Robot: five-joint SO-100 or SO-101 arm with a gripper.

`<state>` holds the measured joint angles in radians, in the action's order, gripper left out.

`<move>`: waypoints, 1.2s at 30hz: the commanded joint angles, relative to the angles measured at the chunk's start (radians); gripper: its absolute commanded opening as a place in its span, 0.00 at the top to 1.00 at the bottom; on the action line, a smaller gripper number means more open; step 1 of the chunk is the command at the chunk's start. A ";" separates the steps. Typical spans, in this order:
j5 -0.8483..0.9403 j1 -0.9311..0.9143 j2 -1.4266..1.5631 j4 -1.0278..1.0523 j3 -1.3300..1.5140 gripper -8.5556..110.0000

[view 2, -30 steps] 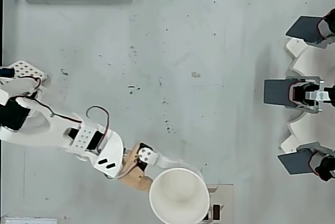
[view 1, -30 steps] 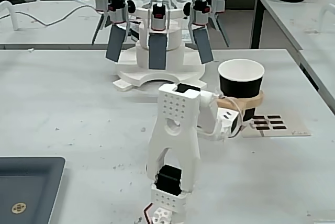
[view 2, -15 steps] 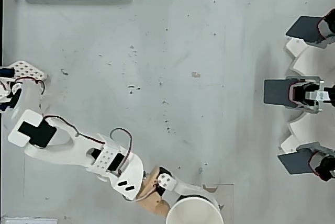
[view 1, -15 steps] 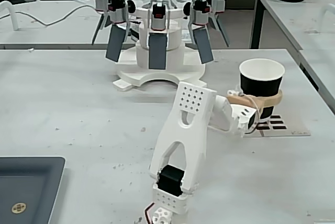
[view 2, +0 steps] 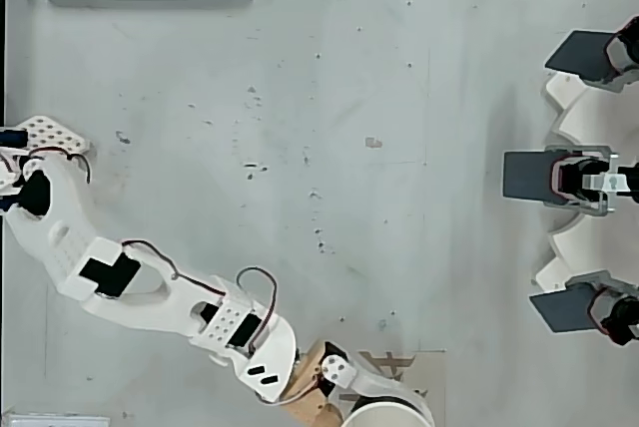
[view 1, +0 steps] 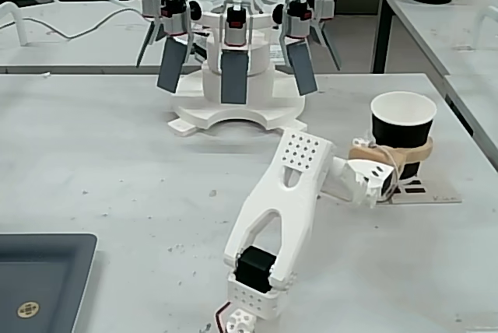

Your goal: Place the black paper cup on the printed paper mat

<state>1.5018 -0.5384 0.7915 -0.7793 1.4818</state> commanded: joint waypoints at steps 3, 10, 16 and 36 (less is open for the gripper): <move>-0.012 -0.021 -0.035 0.014 -0.117 0.86; -0.015 -0.020 -0.130 0.043 -0.244 0.85; -0.017 -0.020 -0.181 0.061 -0.293 0.85; -0.026 -0.021 -0.179 0.067 -0.288 0.71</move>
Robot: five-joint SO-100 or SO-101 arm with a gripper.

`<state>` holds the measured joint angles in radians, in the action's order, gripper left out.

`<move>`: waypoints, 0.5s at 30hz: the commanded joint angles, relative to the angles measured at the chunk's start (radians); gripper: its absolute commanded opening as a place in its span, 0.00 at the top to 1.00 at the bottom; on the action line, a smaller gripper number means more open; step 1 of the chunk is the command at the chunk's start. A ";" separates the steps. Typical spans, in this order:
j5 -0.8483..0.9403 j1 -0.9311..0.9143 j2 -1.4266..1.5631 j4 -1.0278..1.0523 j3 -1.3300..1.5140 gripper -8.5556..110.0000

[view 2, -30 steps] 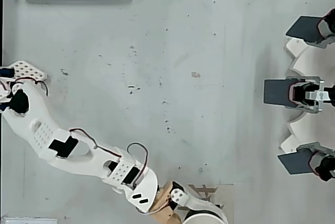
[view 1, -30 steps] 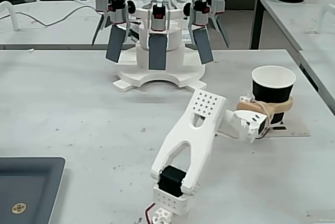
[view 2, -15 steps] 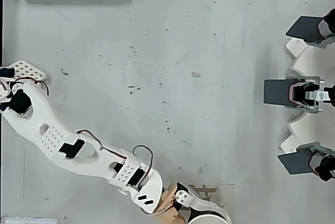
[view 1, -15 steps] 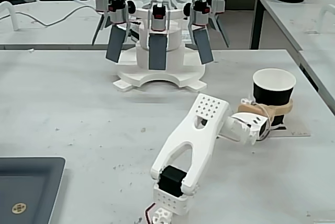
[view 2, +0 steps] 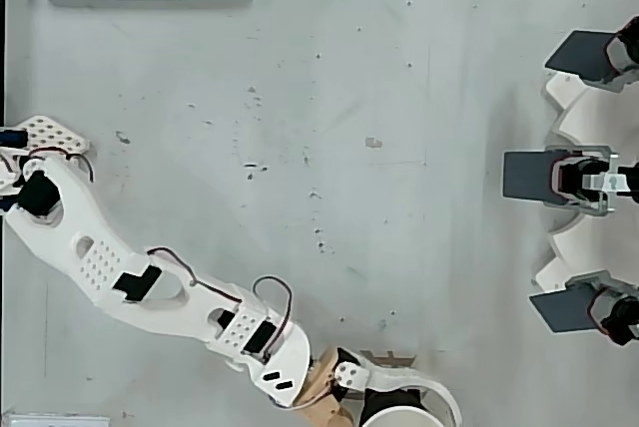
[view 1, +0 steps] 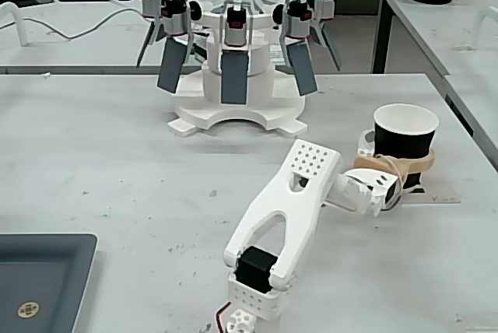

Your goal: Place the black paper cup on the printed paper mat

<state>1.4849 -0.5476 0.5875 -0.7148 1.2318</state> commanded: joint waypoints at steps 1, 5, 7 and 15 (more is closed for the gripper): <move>-0.009 -0.014 0.026 0.003 -0.037 0.69; -0.009 -0.023 0.037 0.011 -0.035 0.64; -0.009 -0.034 0.040 0.017 -0.035 0.61; -0.002 -0.075 0.060 0.020 -0.014 0.54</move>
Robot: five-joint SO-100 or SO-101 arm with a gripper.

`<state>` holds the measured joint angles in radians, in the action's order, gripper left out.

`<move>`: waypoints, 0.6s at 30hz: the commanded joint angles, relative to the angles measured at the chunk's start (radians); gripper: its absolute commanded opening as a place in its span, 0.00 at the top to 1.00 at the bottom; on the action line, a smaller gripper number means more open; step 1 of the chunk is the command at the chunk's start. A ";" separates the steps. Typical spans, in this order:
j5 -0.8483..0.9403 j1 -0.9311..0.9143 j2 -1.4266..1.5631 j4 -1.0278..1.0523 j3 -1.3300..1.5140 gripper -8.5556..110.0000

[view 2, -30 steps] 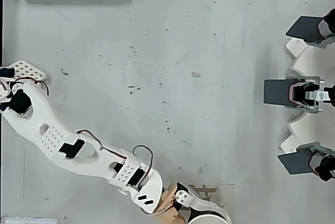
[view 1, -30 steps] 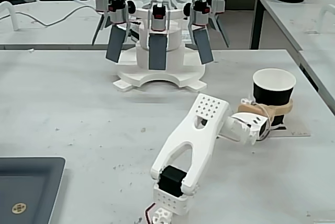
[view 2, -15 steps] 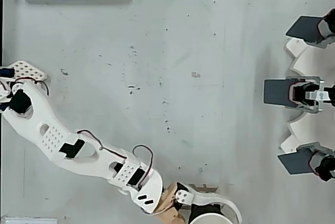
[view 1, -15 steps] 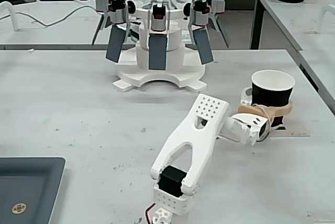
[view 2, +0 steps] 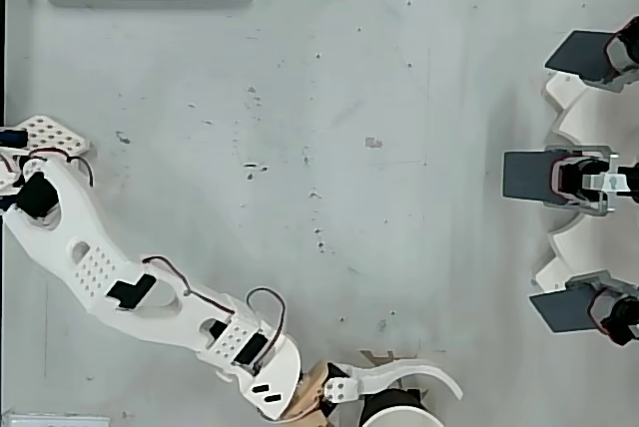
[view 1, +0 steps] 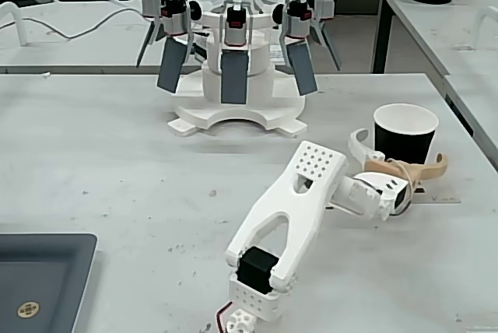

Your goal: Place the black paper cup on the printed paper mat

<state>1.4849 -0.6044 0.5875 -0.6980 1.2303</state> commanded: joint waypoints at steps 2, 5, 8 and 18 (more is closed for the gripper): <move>-0.002 -0.028 0.074 0.009 0.005 0.52; -0.008 -0.041 0.106 0.015 0.049 0.48; -0.009 -0.049 0.156 0.011 0.120 0.46; -0.009 -0.055 0.417 -0.055 0.428 0.43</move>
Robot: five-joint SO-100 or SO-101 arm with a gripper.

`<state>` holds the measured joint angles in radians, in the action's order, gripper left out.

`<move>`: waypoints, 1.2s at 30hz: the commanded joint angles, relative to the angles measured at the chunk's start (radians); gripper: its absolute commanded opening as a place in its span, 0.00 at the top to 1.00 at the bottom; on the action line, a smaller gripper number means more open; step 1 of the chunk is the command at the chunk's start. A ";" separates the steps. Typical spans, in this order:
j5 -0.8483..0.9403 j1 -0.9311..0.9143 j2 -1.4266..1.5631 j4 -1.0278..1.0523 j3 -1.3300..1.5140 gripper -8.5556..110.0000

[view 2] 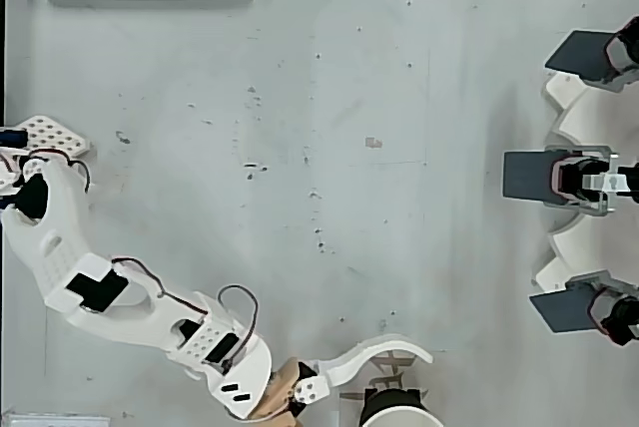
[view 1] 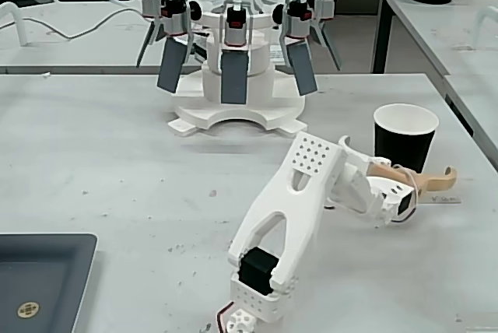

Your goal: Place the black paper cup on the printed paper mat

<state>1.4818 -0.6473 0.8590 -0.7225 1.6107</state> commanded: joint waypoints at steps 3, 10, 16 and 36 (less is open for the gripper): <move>-0.006 -0.012 0.253 -0.074 0.196 0.43; -0.011 0.002 0.543 -0.178 0.589 0.43; -0.014 0.055 0.770 -0.215 0.813 0.44; 0.012 0.540 1.243 -0.017 0.940 0.56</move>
<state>1.4849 -0.1580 2.0402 -0.7578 2.5556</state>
